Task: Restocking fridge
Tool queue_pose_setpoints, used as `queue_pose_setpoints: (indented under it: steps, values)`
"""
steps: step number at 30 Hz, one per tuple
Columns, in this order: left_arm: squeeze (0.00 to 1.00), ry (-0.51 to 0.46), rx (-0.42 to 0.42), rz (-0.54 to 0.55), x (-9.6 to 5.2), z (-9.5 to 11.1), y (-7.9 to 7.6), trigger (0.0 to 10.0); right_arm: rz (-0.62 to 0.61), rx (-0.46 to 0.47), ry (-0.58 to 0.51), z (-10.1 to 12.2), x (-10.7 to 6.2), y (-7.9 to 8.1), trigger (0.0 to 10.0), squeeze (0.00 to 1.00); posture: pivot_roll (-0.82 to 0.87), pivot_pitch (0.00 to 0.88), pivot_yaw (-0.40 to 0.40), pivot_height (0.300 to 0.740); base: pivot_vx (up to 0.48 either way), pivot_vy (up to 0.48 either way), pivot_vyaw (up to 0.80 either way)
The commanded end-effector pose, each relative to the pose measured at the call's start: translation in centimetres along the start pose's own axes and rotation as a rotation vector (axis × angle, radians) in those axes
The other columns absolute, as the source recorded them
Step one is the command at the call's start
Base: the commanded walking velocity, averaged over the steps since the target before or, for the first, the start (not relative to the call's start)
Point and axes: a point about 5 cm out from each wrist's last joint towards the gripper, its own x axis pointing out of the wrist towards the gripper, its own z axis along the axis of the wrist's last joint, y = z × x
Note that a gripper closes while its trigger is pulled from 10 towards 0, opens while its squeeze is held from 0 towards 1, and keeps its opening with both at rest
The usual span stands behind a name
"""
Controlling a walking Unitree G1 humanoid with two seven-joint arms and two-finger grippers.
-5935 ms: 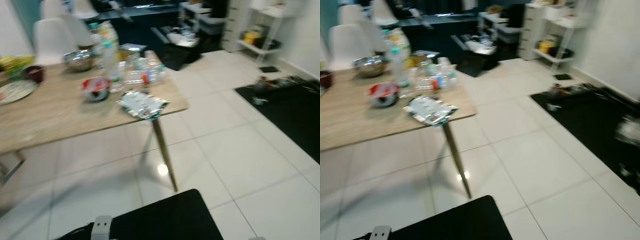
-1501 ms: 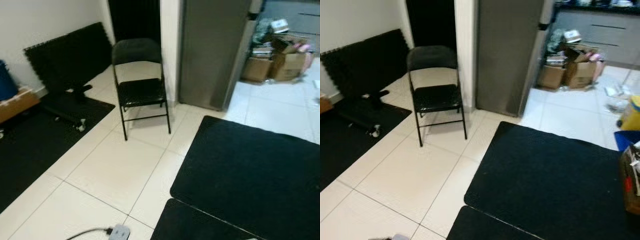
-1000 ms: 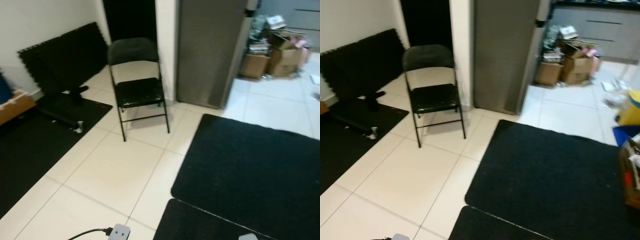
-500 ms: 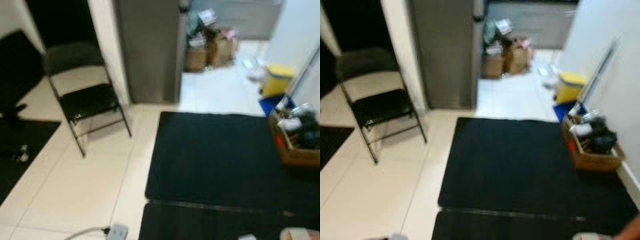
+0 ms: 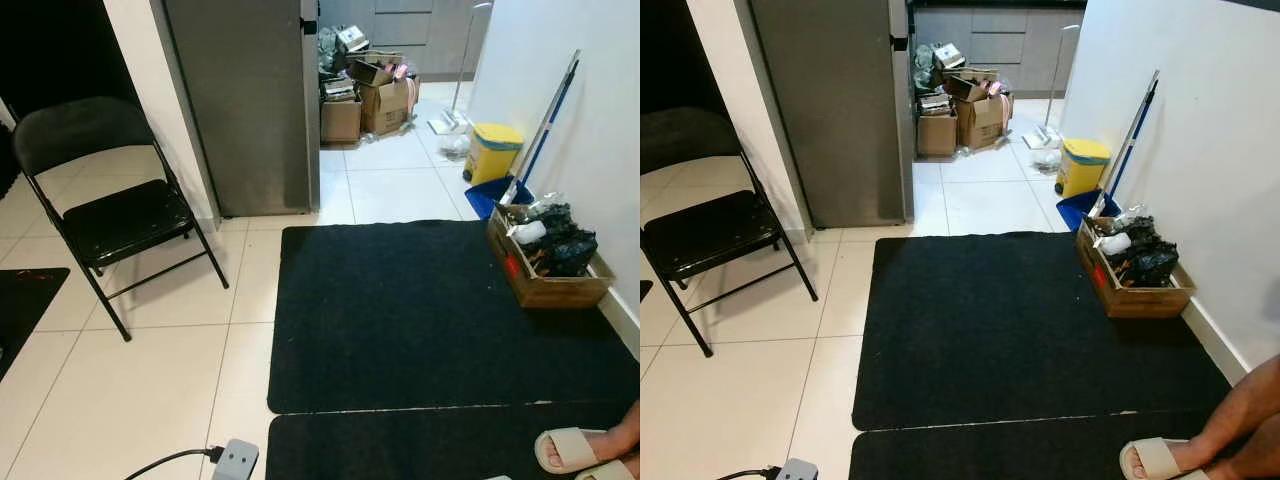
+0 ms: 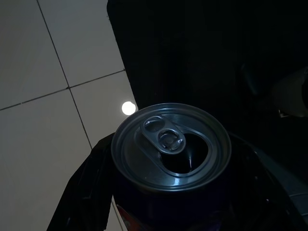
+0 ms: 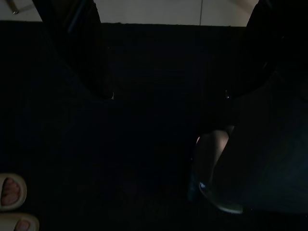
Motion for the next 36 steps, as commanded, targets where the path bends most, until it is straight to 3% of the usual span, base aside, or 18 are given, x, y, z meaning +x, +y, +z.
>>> queue_pose_setpoints:
  steps: [1,27,36]
  values:
    - [0.00,-0.004,-0.022,-0.025,0.11,-0.19,-0.64,10.0,-0.004,0.006,-0.005,0.02,-0.02,-0.20,10.0,0.00,0.05,0.000,-0.002,0.740,0.319,0.000,0.00]
    - [0.00,0.001,-0.013,-0.050,0.07,-0.42,-0.81,10.0,0.010,-0.003,-0.010,0.02,-0.01,0.08,10.0,0.00,0.05,0.000,0.004,0.740,0.362,0.000,0.00]
    - [0.00,0.001,-0.012,-0.053,0.09,-0.39,-0.86,10.0,0.012,0.021,-0.007,0.01,0.00,0.11,10.0,0.00,0.05,0.000,0.003,0.740,0.370,0.000,-0.80]
